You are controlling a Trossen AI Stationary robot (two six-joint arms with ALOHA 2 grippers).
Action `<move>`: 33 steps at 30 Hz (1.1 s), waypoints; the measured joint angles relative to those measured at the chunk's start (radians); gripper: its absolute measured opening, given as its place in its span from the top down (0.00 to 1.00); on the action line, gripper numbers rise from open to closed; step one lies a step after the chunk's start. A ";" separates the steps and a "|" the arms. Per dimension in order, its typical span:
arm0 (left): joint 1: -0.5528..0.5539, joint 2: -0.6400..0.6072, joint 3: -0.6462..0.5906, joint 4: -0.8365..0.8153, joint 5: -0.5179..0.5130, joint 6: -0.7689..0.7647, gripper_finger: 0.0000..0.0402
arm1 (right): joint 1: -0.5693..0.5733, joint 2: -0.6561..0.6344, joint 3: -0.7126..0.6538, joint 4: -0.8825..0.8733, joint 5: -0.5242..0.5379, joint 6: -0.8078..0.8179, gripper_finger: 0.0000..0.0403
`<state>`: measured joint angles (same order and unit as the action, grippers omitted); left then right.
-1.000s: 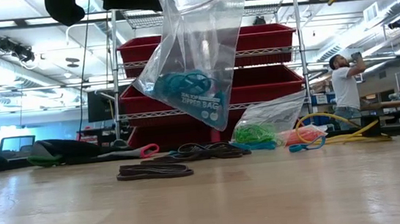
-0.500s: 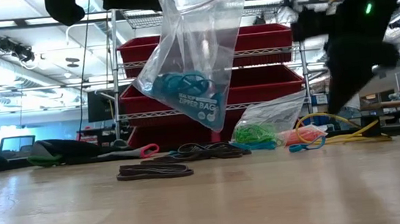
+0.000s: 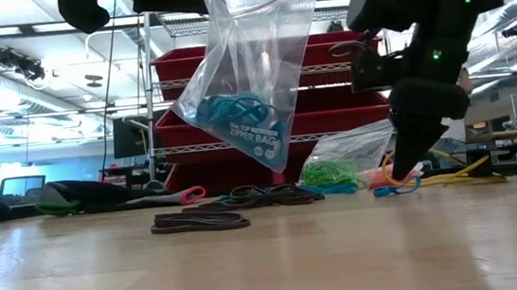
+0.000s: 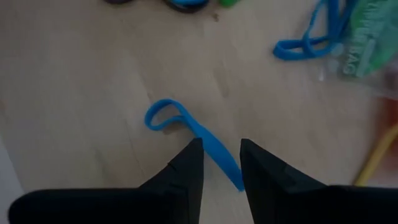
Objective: Sort rubber bands
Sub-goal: Put the blue rubber band into the transparent zip bag
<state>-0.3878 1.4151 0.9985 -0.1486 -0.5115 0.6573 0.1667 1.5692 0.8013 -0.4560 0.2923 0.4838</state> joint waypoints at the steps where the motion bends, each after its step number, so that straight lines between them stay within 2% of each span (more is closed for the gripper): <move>1: 0.000 0.000 0.000 0.000 0.000 0.000 0.97 | -0.008 0.000 0.000 0.002 -0.012 -0.008 0.77; 6: 0.000 0.000 0.000 0.000 0.000 0.000 0.97 | -0.039 0.000 -0.009 -0.001 -0.045 -0.047 0.78; 14: 0.000 0.000 0.000 0.000 0.000 0.000 0.97 | -0.065 -0.006 -0.109 0.071 -0.081 -0.065 0.79; 16: 0.000 0.000 0.000 0.001 0.000 0.000 0.97 | -0.064 -0.006 -0.118 0.075 -0.079 -0.053 0.82; 18: 0.000 0.000 0.000 0.000 0.000 0.000 0.97 | -0.054 -0.006 -0.117 0.080 -0.076 -0.043 0.91; 20: 0.000 0.000 0.000 0.000 0.000 0.000 0.97 | -0.042 -0.004 -0.106 0.081 -0.067 -0.042 0.97; 29: 0.000 0.000 0.000 0.000 0.000 0.000 0.97 | 0.078 -0.025 0.018 0.069 -0.021 0.014 1.00; 33: 0.000 0.000 0.000 0.000 0.000 0.000 0.97 | 0.155 -0.072 0.102 0.073 0.068 0.034 1.00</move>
<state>-0.3882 1.4151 0.9981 -0.1486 -0.5114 0.6574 0.3215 1.4972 0.9029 -0.3830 0.3601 0.5178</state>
